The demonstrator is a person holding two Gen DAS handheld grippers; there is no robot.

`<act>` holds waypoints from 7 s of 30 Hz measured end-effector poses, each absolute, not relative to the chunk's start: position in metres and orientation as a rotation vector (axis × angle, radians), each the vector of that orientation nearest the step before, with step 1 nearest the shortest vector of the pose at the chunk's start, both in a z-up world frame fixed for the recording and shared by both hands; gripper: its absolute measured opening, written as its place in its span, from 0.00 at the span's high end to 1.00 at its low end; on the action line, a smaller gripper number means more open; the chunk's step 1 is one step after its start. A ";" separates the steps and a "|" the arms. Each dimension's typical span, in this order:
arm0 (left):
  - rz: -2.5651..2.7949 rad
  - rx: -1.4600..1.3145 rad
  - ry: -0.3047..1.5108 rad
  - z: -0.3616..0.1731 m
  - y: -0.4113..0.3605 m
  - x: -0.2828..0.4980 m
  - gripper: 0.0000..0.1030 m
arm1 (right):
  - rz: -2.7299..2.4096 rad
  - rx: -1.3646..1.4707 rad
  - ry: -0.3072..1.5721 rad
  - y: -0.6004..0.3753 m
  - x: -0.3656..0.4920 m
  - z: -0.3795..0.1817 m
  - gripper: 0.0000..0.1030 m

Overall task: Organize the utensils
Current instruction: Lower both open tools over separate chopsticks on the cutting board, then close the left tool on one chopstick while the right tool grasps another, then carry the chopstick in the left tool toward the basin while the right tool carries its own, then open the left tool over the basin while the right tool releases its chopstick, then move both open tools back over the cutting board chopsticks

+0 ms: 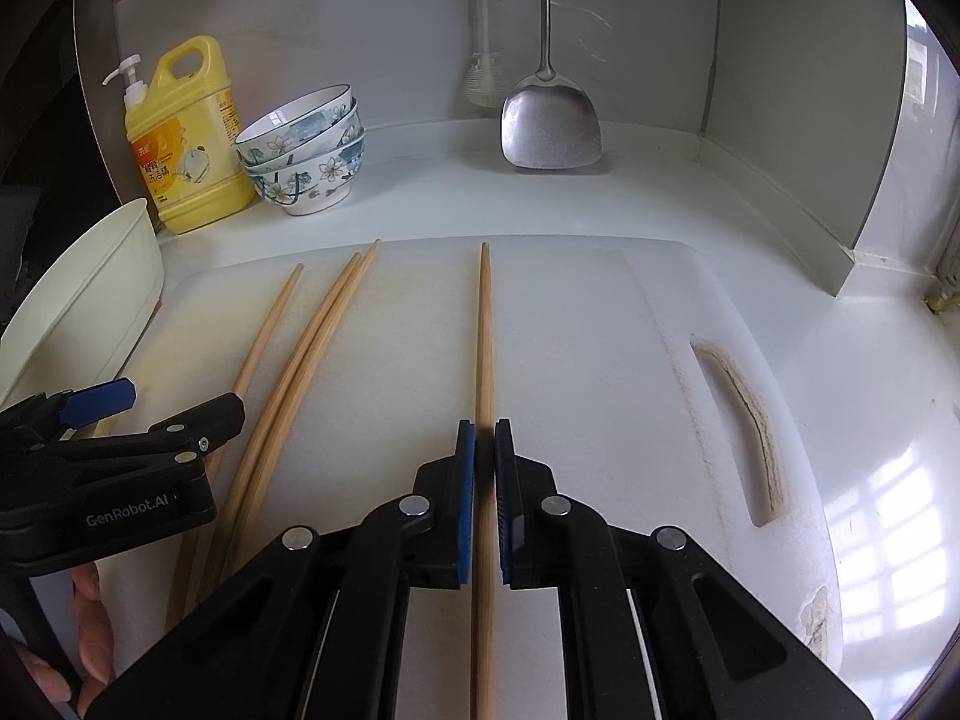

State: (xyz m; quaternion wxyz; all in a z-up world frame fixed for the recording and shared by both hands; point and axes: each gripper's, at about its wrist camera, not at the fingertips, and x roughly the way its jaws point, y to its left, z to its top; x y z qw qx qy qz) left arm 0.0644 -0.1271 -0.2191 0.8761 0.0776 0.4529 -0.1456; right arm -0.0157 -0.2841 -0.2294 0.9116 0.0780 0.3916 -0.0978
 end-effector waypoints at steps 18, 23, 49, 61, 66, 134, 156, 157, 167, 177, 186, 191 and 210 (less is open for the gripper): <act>-0.261 0.130 0.952 -0.218 -0.109 0.062 0.07 | -0.197 0.168 0.808 -0.285 -0.016 -0.228 0.94; -0.258 0.110 0.945 -0.216 -0.103 0.060 0.07 | -0.191 0.175 0.808 -0.286 -0.016 -0.228 0.92; -0.254 0.111 0.943 -0.223 -0.121 0.062 0.06 | -0.217 0.142 0.795 -0.291 -0.015 -0.230 0.63; -0.312 0.152 0.888 -0.220 -0.133 0.047 0.39 | -0.184 0.045 0.794 -0.278 -0.015 -0.231 0.77; -0.313 0.149 0.885 -0.218 -0.134 0.045 0.68 | -0.161 0.018 0.797 -0.271 -0.016 -0.231 0.91; -0.192 -0.016 0.957 -0.114 0.134 0.163 0.93 | 0.294 0.170 0.880 0.001 0.155 -0.125 0.94; -0.107 -0.018 0.983 -0.137 0.143 0.183 0.27 | 0.235 0.151 0.963 -0.006 0.169 -0.149 0.83; -0.098 -0.009 0.976 -0.135 0.145 0.182 0.27 | 0.230 0.154 0.962 -0.008 0.167 -0.149 0.82; -0.042 -0.017 1.025 -0.135 0.158 0.170 0.16 | 0.201 0.176 0.960 -0.021 0.149 -0.146 0.68; -0.063 -0.039 1.022 -0.125 0.160 0.156 0.11 | 0.205 0.166 0.943 -0.018 0.136 -0.135 0.55; -0.089 -0.037 0.999 -0.115 0.161 0.141 0.07 | 0.159 0.183 0.931 -0.024 0.114 -0.128 0.40; -0.116 -0.015 0.978 -0.108 0.158 0.132 0.06 | 0.120 0.193 0.916 -0.029 0.094 -0.123 0.37; -0.388 0.052 0.920 -0.090 0.044 0.093 0.06 | -0.179 0.279 0.874 -0.153 -0.025 -0.125 0.36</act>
